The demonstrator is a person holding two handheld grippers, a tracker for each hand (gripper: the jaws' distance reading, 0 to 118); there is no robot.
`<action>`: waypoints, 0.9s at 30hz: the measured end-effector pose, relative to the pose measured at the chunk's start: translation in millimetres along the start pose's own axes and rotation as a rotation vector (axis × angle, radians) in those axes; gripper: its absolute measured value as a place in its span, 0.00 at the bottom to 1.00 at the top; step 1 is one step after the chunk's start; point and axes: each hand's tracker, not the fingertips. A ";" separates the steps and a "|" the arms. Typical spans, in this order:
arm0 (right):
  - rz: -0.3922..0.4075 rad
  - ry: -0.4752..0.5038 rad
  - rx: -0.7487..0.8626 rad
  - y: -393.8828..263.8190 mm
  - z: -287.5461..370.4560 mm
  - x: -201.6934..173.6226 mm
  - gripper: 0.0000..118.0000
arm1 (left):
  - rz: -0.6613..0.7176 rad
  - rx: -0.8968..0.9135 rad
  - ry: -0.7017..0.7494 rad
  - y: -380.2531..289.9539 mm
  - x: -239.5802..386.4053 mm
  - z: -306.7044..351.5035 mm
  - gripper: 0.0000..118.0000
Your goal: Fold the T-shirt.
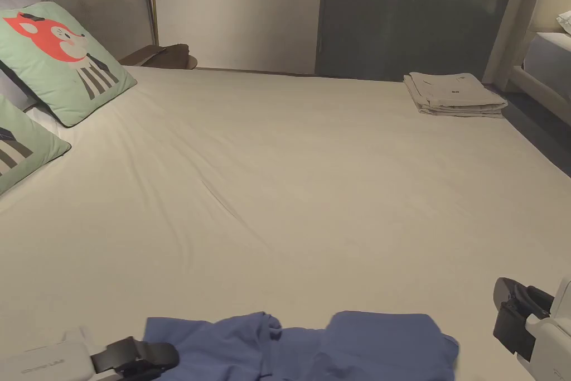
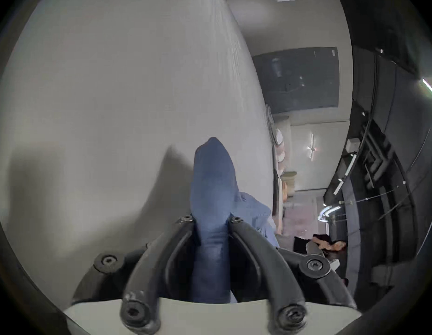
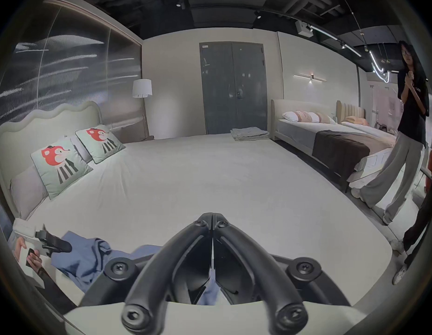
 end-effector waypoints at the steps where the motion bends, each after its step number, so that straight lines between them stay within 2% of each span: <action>1: -0.004 0.005 -0.001 -0.2 -0.8 0.4 0.00 | -0.002 0.023 0.031 2.3 1.0 10.5 0.08; 4: -0.010 0.017 -0.002 -1.5 -4.9 -3.8 0.00 | -0.062 0.064 0.125 14.6 7.1 34.5 0.08; 6: -0.016 0.030 -0.005 -2.6 -7.1 -5.0 0.00 | -0.087 0.064 0.133 11.9 21.6 39.6 0.08; 8: -0.015 0.042 -0.008 -3.4 -7.9 -6.7 0.00 | -0.122 0.068 0.097 19.0 23.7 33.7 0.08; 12: -0.017 0.051 -0.008 -0.9 -5.7 -6.8 0.00 | -0.236 0.034 -0.007 -2.4 81.3 14.6 0.08; 15: -0.026 0.043 -0.002 -2.5 -4.2 2.1 0.00 | -0.331 -0.014 -0.047 -19.7 122.5 -16.5 0.08; 16: -0.032 0.039 0.000 -2.7 -3.1 5.0 0.00 | -0.363 -0.036 -0.053 -8.7 117.6 -33.9 0.08; 20: -0.049 0.019 0.003 -5.6 4.5 16.1 0.00 | -0.456 -0.135 -0.053 -37.0 148.7 -95.3 0.08; 24: -0.066 -0.005 0.005 -13.4 3.6 36.7 0.00 | -0.603 -0.197 0.071 -83.1 166.3 -158.7 0.08; 27: -0.079 -0.024 0.006 -18.7 4.7 49.5 0.00 | -0.663 -0.241 0.140 -108.3 162.7 -198.1 0.08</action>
